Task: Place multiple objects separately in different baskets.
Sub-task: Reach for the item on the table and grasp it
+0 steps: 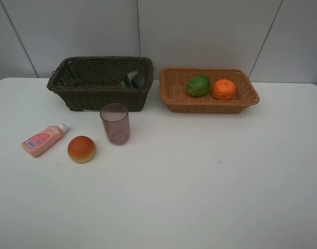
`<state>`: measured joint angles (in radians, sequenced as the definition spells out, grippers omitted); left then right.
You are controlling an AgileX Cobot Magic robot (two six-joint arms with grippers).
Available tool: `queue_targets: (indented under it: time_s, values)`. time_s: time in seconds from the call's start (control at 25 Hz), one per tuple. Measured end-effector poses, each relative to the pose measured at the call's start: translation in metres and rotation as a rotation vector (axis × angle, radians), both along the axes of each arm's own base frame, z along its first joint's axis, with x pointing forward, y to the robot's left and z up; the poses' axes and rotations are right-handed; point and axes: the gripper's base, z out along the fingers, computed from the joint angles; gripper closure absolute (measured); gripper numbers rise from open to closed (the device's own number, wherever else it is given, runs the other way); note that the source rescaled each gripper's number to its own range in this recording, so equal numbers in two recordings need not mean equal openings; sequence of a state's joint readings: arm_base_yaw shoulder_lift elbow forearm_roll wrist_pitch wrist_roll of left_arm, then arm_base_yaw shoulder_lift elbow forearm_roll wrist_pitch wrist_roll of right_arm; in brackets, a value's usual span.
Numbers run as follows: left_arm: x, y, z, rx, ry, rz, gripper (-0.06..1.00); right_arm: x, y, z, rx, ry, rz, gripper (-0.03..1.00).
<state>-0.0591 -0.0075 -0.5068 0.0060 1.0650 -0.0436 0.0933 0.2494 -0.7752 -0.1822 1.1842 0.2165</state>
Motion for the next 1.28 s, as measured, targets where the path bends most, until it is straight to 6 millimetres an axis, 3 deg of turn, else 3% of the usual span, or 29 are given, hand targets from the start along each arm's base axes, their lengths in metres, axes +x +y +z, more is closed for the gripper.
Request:
queue_targets:
  time_s: [0.32,0.64,1.28]
  values:
    - [0.0,0.0,0.0,0.0,0.0,0.0,-0.06,-0.021,-0.002,-0.015,0.003,-0.124,0.003,0.15]
    - [0.0,0.0,0.0,0.0,0.0,0.0,-0.06,-0.005,0.0,-0.058,-0.006,-0.037,0.013,0.15]
    - [0.0,0.0,0.0,0.0,0.0,0.0,-0.06,-0.015,0.0,-0.058,-0.006,-0.123,-0.03,0.15]
